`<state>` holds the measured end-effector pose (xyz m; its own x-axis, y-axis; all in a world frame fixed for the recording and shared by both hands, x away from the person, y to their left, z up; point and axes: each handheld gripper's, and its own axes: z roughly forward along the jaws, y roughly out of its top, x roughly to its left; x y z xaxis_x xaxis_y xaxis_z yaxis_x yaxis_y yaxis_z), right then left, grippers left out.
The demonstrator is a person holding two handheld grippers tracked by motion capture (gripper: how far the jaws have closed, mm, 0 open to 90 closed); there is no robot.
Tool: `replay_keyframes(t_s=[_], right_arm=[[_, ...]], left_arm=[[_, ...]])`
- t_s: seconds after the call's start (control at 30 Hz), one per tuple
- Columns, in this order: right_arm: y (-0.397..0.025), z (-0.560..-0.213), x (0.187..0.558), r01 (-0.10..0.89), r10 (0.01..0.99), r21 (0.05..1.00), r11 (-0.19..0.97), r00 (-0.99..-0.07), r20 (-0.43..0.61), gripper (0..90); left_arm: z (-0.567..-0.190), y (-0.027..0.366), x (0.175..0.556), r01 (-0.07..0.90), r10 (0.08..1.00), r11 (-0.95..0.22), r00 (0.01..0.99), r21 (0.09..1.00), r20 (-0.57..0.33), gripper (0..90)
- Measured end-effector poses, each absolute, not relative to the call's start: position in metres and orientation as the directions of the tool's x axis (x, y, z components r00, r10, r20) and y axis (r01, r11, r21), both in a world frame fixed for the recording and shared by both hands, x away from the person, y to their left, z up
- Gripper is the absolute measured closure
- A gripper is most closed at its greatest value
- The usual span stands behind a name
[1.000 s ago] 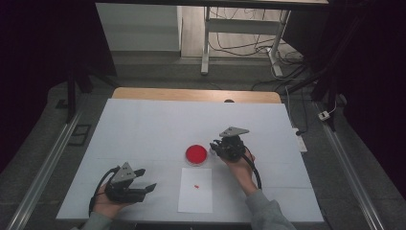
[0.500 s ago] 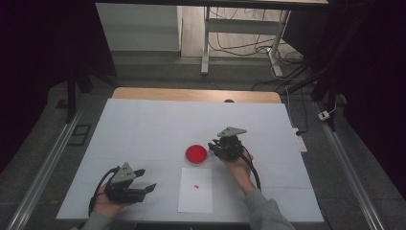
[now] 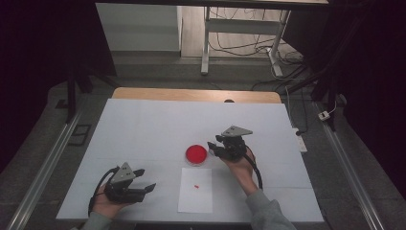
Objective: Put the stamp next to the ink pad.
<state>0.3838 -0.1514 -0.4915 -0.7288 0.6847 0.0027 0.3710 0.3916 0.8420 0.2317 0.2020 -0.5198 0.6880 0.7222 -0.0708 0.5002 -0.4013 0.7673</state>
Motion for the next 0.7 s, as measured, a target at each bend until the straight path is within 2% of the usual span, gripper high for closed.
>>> replay_keyframes(t_s=[0.3,0.7], right_arm=[[-0.169,-0.480,0.369,0.352,0.687,0.862,0.364,-0.726,0.006,48.4],[-0.219,-0.480,0.330,0.318,0.683,0.873,0.369,-0.730,-0.023,45.8]], left_arm=[[-0.521,0.203,0.232,0.503,0.724,-0.400,0.686,0.766,-0.072,31.7],[-0.522,0.206,0.233,0.510,0.729,-0.392,0.680,0.766,-0.079,31.6]])
